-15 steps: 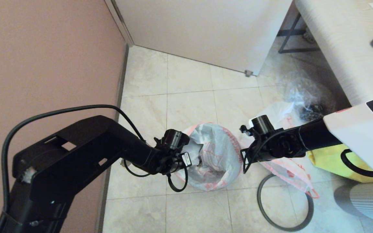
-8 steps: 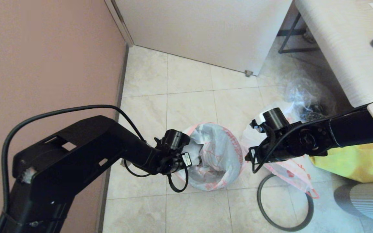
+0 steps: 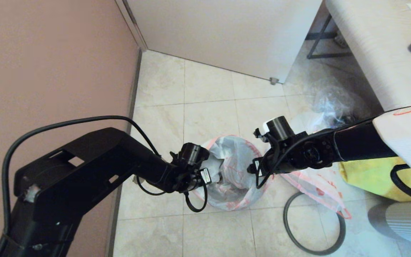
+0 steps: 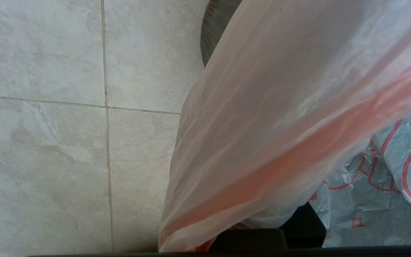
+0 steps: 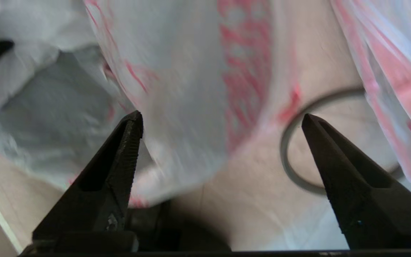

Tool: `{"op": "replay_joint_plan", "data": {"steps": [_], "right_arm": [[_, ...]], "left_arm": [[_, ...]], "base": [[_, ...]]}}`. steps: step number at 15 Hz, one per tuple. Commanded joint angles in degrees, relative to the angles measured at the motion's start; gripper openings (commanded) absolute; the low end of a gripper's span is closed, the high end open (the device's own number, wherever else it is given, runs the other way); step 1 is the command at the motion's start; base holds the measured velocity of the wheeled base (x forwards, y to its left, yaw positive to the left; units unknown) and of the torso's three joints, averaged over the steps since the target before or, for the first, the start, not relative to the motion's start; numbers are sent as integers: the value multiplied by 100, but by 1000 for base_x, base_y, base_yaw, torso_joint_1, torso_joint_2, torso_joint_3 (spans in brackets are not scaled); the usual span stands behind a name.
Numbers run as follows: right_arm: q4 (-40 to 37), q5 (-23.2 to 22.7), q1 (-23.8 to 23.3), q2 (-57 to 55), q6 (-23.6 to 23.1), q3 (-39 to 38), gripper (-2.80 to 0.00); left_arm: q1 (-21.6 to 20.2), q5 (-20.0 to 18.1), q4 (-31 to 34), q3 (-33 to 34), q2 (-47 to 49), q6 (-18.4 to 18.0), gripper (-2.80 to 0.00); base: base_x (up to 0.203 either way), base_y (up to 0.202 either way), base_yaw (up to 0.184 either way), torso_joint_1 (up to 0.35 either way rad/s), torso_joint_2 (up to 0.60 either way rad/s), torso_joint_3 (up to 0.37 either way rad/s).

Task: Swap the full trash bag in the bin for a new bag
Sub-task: Put the new garbage bag on the trash can

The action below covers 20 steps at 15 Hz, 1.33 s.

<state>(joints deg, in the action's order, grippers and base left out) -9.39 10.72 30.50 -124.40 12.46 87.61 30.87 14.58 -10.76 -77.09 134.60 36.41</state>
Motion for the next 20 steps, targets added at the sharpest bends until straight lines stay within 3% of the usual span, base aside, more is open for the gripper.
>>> {"op": "replay_joint_plan", "data": {"steps": [1,3,4,15,16,20], "right_arm": [[-14,18,-4,-436,-24,305,0],[-22,31,-17,-705,-65,569,0],[-33,49,-20,-833,-74,682,-280],[-363,247,-18,-875,-95,876,-280],[-371,247,-13,-875,-125,871,-280],[-388,255,-18,-902,-142,871,-280]], "left_arm": [[-2,10,-5,1,23,24,-280],[-10,10,-5,-7,23,24,-280],[-10,10,-11,-7,32,24,-280],[28,56,-216,50,14,6,-280],[45,86,-216,63,3,6,0],[135,133,-176,185,-361,-22,0]], "base": [[0,0,0,0,0,0],[0,0,0,0,0,0],[0,0,0,0,0,0],[0,0,0,0,0,0],[0,0,0,0,0,0],[0,0,0,0,0,0]]}}
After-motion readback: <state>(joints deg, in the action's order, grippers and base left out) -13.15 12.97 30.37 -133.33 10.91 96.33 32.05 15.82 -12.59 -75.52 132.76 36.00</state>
